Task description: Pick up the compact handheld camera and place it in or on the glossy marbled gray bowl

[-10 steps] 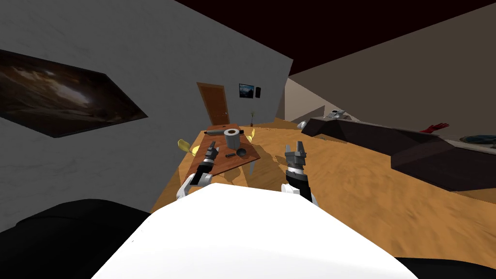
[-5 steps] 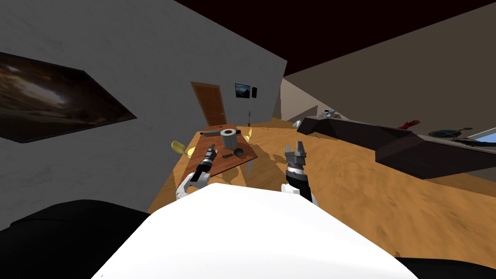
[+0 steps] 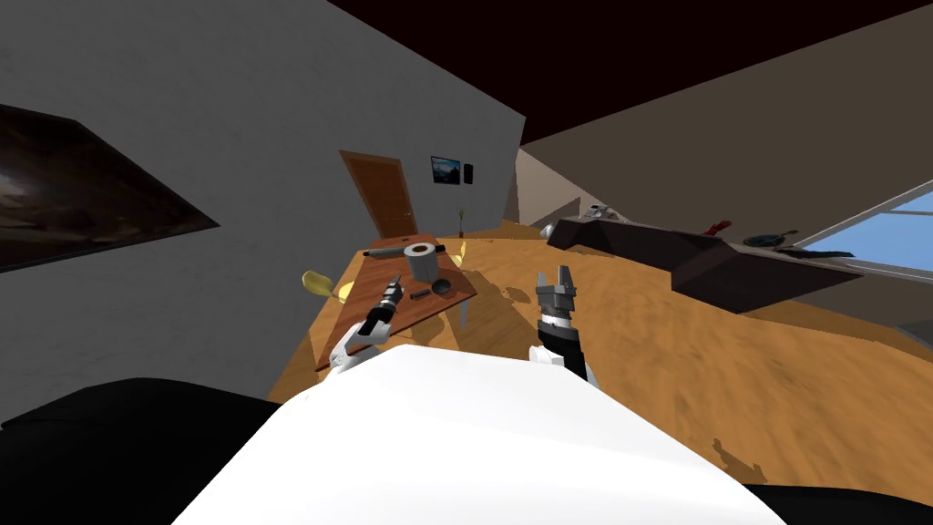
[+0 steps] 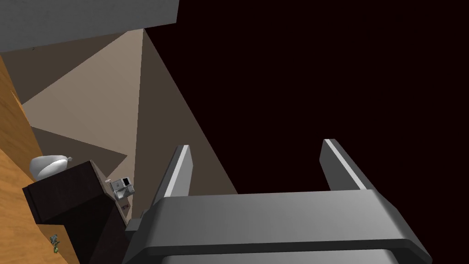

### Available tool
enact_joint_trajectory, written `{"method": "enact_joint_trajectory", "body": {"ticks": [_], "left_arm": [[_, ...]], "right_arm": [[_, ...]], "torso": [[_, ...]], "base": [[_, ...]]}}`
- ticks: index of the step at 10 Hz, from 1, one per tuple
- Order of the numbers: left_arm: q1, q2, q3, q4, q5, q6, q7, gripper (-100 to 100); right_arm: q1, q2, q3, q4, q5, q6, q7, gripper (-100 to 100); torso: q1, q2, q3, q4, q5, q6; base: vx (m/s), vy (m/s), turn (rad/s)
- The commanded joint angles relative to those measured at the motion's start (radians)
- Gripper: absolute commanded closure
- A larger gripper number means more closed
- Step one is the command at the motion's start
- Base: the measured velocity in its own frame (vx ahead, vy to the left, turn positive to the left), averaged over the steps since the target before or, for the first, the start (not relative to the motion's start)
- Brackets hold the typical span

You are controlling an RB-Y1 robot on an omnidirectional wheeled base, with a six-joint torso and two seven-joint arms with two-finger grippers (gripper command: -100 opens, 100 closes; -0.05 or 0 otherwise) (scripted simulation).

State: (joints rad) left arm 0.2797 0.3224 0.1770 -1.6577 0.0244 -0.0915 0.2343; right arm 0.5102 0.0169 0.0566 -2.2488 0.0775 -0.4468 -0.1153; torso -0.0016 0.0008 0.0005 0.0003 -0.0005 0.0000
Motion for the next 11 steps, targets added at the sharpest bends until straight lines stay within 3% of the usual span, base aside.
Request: {"method": "enact_joint_trajectory", "body": {"ticks": [1, 6, 8, 11], "left_arm": [[-0.012, 0.018, 0.01, 0.042, 0.006, 0.048, 0.012, -100], [-0.085, 0.087, 0.067, 0.195, 0.033, 0.184, 0.045, -100], [-0.085, 0.087, 0.067, 0.218, 0.033, 0.218, 0.045, -100], [-0.135, 0.132, 0.105, 0.304, 0.058, 0.32, 0.06, -100]], "right_arm": [[0.0, 0.0, 0.0, 0.0, 0.0, 0.0, 0.0, 0], [0.0, 0.0, 0.0, 0.0, 0.0, 0.0, 0.0, 0], [0.0, 0.0, 0.0, 0.0, 0.0, 0.0, 0.0, 0], [0.0, 0.0, 0.0, 0.0, 0.0, 0.0, 0.0, 0]], "torso": [[0.0, 0.0, 0.0, 0.0, 0.0, 0.0], [0.0, -0.001, 0.0, 0.0, 0.0, -0.001], [0.0, 0.0, 0.0, 0.0, 0.0, -0.001], [0.001, -0.001, -0.001, 0.0, 0.0, -0.001]], "base": [[-0.002, -0.03, -0.082], [0.004, -0.035, -0.134], [0.001, -0.021, -0.051], [0.012, -0.025, -0.15]]}}
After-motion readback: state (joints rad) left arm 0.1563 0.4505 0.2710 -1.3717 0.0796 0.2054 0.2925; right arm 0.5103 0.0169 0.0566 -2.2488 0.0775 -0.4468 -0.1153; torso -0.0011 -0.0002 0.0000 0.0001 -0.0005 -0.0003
